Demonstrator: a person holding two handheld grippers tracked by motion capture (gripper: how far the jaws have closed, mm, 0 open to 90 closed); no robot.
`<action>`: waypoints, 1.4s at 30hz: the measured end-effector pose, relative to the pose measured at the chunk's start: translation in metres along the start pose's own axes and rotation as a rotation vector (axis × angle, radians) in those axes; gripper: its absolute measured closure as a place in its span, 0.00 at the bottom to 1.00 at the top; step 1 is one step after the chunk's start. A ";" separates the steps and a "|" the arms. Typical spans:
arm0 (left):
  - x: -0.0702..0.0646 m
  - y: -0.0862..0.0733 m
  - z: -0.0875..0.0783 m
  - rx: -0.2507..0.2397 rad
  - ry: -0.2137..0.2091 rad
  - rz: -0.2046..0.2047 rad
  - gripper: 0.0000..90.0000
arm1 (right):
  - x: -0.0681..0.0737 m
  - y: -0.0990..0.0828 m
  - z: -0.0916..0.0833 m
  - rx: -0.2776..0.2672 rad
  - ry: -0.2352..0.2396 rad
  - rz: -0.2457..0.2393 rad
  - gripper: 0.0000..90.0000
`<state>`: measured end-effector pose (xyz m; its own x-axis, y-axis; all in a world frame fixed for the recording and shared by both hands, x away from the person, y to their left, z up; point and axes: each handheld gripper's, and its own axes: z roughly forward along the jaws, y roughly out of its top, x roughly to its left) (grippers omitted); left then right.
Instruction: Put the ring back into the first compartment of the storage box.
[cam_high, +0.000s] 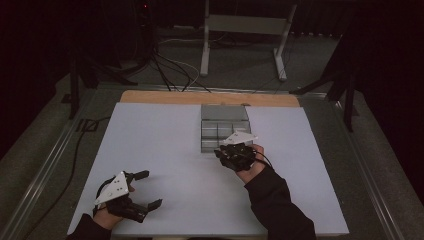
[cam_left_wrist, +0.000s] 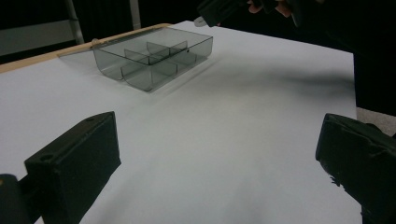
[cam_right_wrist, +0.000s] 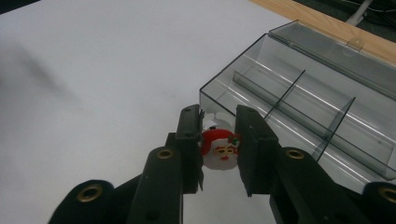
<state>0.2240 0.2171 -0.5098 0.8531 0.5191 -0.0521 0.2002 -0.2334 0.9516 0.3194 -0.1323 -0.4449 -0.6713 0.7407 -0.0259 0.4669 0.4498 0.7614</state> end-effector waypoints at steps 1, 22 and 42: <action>0.000 0.000 0.000 0.001 0.000 0.001 0.01 | -0.002 0.002 0.002 0.001 -0.002 0.000 0.80; -0.001 0.000 0.000 0.004 -0.004 0.002 0.01 | -0.028 0.028 0.026 0.006 -0.038 0.049 0.80; -0.001 0.000 0.000 0.001 -0.010 0.002 0.01 | -0.040 0.039 0.055 0.030 -0.045 0.076 0.80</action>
<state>0.2233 0.2165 -0.5096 0.8585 0.5100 -0.0534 0.1991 -0.2355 0.9513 0.3963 -0.1173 -0.4493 -0.6072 0.7945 0.0022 0.5330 0.4053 0.7427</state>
